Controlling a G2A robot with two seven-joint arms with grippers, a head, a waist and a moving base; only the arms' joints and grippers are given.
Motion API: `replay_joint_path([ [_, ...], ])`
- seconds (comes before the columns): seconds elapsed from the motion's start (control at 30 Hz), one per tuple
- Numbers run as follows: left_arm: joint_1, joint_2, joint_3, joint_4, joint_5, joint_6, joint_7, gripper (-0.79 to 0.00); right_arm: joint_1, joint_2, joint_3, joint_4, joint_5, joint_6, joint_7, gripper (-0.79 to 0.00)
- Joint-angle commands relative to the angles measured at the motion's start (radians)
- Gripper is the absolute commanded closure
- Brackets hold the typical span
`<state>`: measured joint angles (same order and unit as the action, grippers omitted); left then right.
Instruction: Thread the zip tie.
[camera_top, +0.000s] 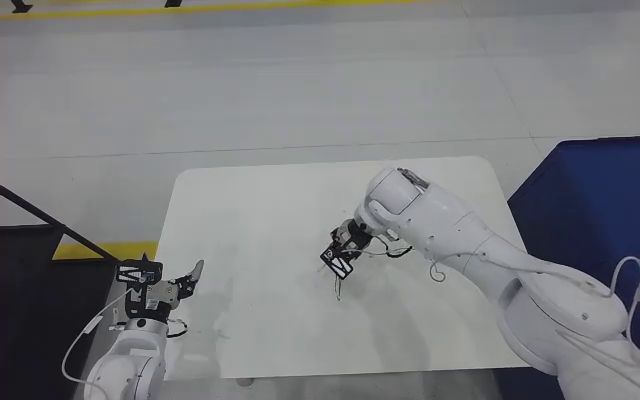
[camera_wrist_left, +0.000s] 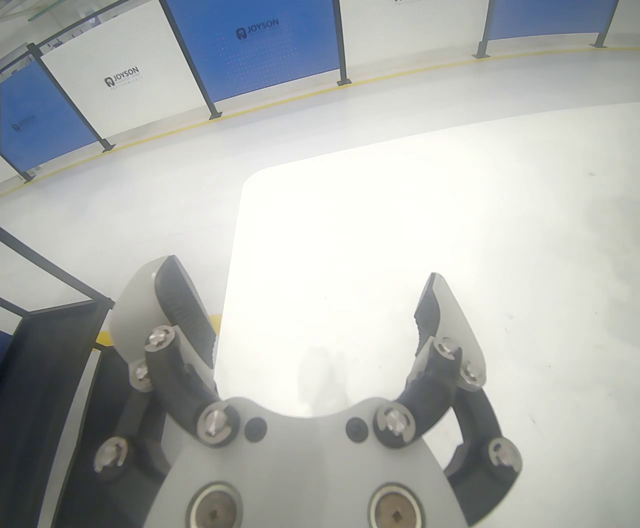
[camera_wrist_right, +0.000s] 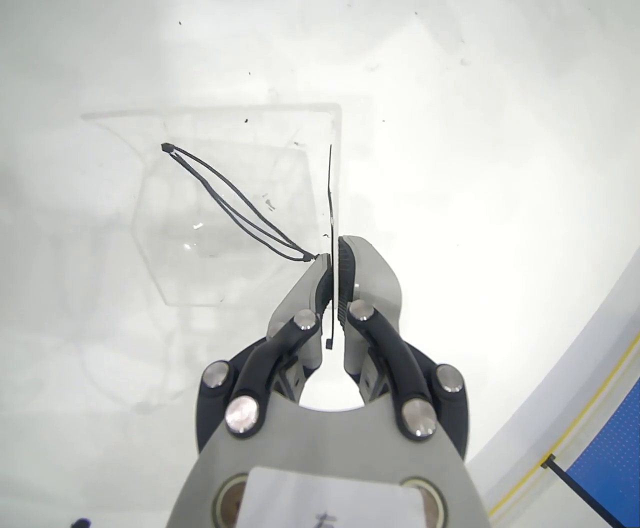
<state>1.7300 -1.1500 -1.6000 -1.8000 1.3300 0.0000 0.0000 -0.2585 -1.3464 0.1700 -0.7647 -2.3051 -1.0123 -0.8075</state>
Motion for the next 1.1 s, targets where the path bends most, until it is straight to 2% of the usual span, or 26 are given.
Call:
replay_joint_path([
  [0.0, 0.000, 0.000, 0.000, 0.000, 0.000, 0.000, 0.000, -0.785, 0.002, -0.003, 0.000, 0.002, -0.018, 0.000, 0.000, -0.345],
  [0.03, 0.000, 0.000, 0.000, 0.000, 0.000, 0.000, 0.000, -0.785, 0.002, -0.005, 0.000, 0.002, -0.019, 0.000, 0.000, -0.354],
  [0.07, 0.000, 0.000, 0.000, 0.000, 0.000, 0.000, 0.000, -0.785, 0.003, -0.007, 0.000, 0.003, -0.019, 0.000, 0.000, -0.551],
  [0.1, 0.000, 0.000, 0.000, 0.000, 0.000, 0.000, 0.000, -0.785, 0.007, -0.008, 0.000, 0.001, -0.020, 0.000, 0.000, -0.646],
  [0.27, 0.000, 0.000, 0.000, 0.000, 0.000, 0.000, 0.000, -0.785, 0.025, -0.008, 0.000, -0.026, -0.015, 0.000, 0.000, -0.665],
  [0.3, 0.000, 0.000, 0.000, 0.000, 0.000, 0.000, 0.000, -0.785, 0.030, -0.006, 0.000, -0.031, -0.016, 0.000, 0.000, -0.631],
  [0.43, 0.000, 0.000, 0.000, 0.000, 0.000, 0.000, 0.000, -0.785, 0.045, 0.007, 0.000, -0.069, 0.000, 0.000, 0.010, -0.619],
  [0.47, 0.000, 0.000, 0.000, 0.000, 0.000, 0.000, 0.000, -0.785, 0.051, 0.011, 0.000, -0.088, 0.007, 0.000, 0.019, -0.677],
  [0.5, 0.000, 0.000, 0.000, 0.000, 0.000, 0.000, 0.000, -0.785, 0.051, 0.011, 0.000, -0.088, 0.007, 0.000, 0.019, -0.785],
  [0.93, 0.000, 0.000, 0.000, 0.000, 0.000, 0.000, 0.000, -0.785, 0.051, 0.011, 0.000, -0.088, 0.007, 0.000, 0.019, -0.785],
  [1.0, 0.000, 0.000, 0.000, 0.000, 0.000, 0.000, 0.000, -0.785, 0.045, 0.011, 0.000, -0.113, 0.000, 0.021, 0.021, -0.785],
  [1.07, 0.000, 0.000, 0.000, 0.000, 0.000, 0.000, 0.000, -0.785, 0.050, 0.017, 0.000, -0.158, -0.048, 0.000, 0.053, -0.785],
])
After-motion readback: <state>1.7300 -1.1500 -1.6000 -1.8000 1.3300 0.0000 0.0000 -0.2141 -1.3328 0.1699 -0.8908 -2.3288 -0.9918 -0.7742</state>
